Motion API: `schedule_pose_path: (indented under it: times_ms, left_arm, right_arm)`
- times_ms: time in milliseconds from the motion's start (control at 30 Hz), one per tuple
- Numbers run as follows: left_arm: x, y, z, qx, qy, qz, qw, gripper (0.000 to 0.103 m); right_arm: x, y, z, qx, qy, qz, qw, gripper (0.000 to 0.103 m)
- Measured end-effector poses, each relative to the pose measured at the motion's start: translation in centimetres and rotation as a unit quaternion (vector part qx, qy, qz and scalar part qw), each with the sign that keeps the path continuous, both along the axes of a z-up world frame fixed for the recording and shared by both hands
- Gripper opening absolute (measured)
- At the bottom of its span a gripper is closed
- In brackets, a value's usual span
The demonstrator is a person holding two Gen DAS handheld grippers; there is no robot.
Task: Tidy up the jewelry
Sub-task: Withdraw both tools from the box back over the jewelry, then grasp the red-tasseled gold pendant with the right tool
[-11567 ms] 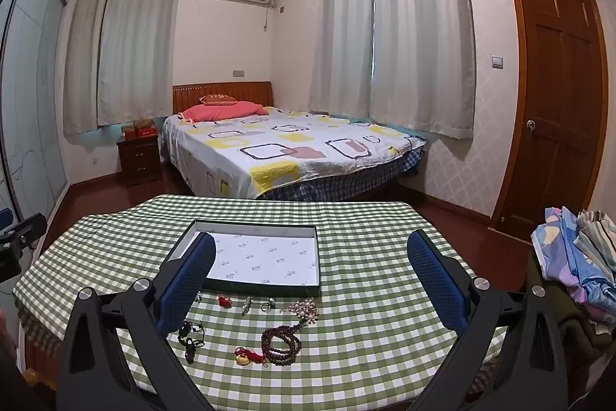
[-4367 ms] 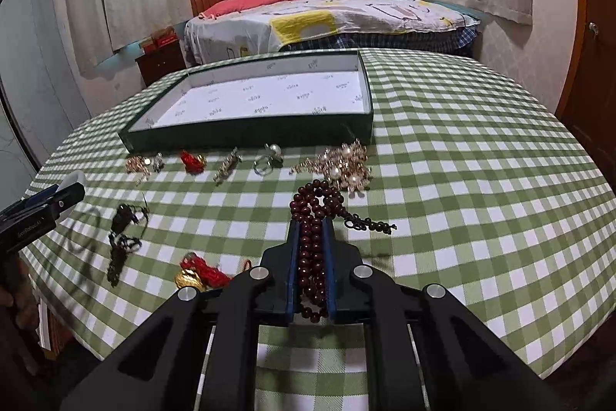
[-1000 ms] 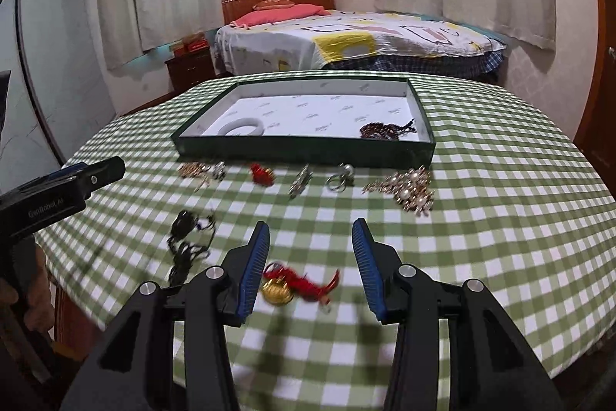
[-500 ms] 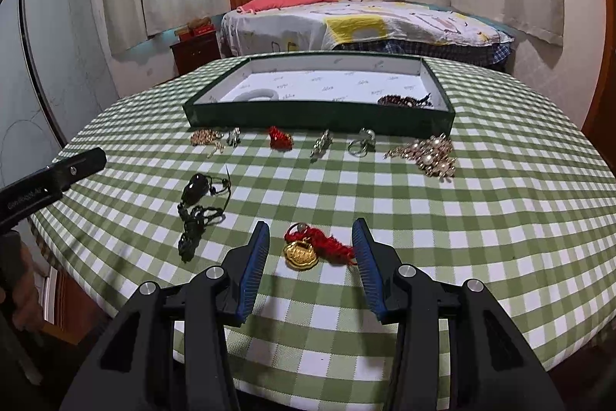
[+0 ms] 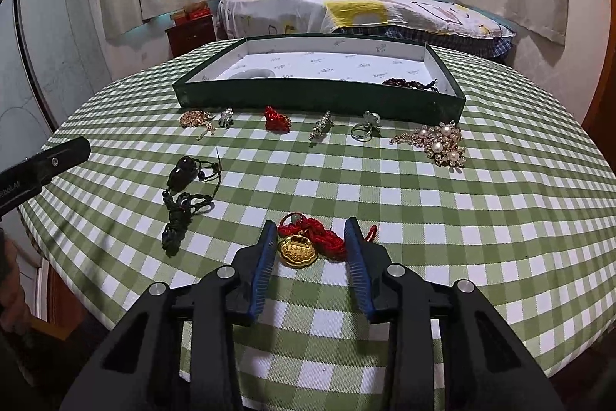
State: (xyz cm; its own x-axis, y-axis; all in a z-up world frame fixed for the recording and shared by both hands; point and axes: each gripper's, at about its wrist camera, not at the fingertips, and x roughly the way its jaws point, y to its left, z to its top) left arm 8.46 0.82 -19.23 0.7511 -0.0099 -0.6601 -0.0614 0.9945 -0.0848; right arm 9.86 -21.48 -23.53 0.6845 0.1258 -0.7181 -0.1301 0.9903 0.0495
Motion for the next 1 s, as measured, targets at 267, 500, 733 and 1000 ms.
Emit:
schedule_pose_path:
  times_ms: [267,500,733,1000]
  left_arm:
    - [-0.02,-0.18,-0.02,0.003,-0.001,-0.002,1.0,0.079]
    - [0.04,-0.13,-0.05,0.002,0.001,-0.001,1.0,0.079]
    - [0.09,-0.09,-0.18,0.003,0.002,-0.001,1.0,0.079]
    - [0.12,0.06,-0.45,0.005,0.005,0.0,1.0,0.079]
  right_arm:
    - [-0.04,-0.06,0.09,0.0,0.0,-0.001,1.0,0.036]
    - [0.0,-0.39,0.19,0.007,-0.001,-0.007,1.0,0.036]
    - [-0.13,-0.53,0.47,0.008,-0.009,-0.01,1.0,0.038]
    - [0.19,-0.4,0.02,0.004,0.004,-0.008,1.0,0.049]
